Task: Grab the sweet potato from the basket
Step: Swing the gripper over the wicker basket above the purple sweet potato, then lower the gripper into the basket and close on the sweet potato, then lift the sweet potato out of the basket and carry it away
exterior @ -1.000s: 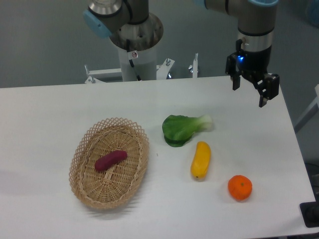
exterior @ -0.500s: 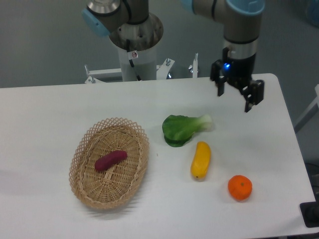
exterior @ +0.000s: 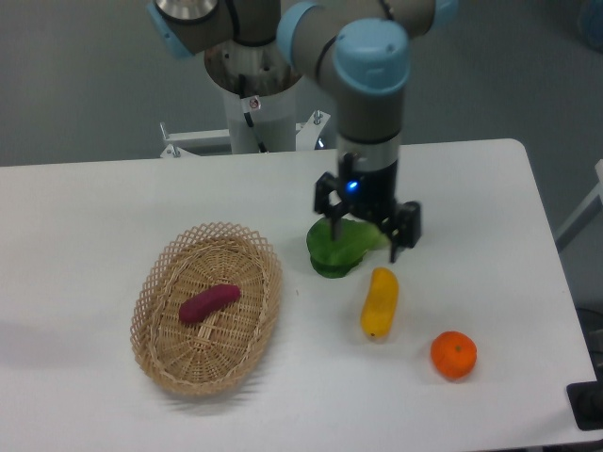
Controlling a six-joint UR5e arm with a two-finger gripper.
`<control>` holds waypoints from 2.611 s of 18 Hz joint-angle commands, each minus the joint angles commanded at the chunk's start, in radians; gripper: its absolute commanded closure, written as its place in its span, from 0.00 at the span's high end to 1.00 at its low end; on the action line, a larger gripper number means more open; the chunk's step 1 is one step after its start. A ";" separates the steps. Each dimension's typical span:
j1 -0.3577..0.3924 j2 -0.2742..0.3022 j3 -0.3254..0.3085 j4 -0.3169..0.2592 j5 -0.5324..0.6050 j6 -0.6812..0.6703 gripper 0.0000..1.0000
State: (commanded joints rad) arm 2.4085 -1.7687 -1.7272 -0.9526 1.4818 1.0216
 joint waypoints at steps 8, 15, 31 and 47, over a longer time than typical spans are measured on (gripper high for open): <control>-0.101 -0.005 -0.081 0.032 0.005 0.009 1.00; -0.164 -0.080 -0.124 0.035 0.006 0.005 1.00; -0.287 -0.212 -0.124 0.118 0.011 -0.064 1.00; -0.295 -0.226 -0.103 0.164 0.064 -0.072 0.16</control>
State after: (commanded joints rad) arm 2.1138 -1.9942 -1.8301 -0.7885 1.5463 0.9495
